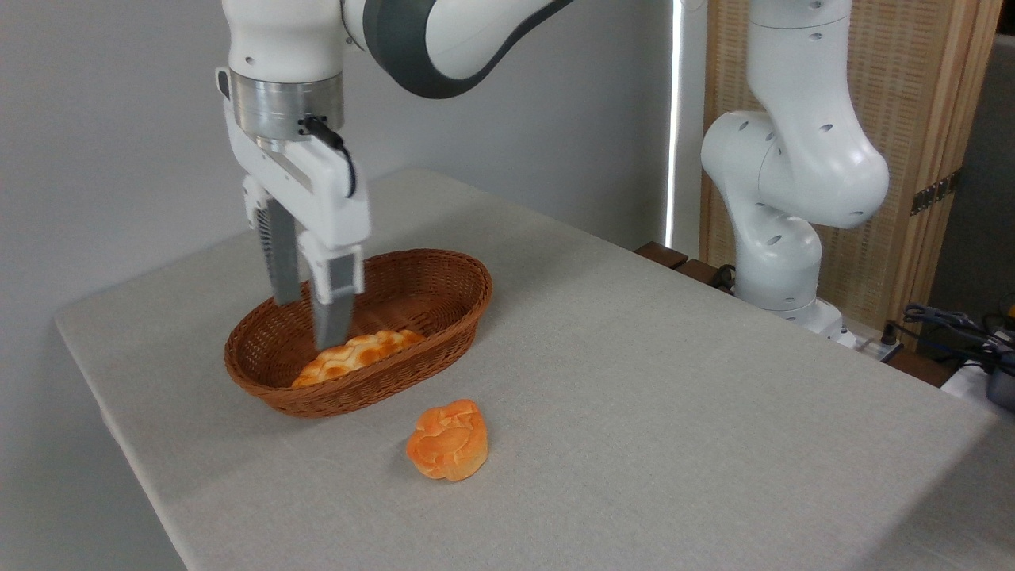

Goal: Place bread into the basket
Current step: 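Open the gripper to release the roll and raise it from the basket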

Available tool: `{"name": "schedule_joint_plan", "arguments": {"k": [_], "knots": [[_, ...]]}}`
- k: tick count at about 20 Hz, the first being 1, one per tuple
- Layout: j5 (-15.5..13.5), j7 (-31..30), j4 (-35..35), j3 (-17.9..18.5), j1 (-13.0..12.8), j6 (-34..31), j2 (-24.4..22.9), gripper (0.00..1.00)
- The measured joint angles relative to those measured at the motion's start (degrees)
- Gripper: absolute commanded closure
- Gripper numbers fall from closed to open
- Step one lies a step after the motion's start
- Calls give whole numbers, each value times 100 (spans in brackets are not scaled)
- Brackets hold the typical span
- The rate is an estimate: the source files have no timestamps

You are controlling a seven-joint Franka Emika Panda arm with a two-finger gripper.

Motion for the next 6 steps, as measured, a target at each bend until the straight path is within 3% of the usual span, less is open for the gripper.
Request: {"name": "schedule_joint_plan", "arguments": {"k": [6], "knots": [[317,-32,79,249,18,-785,-35,0]]}}
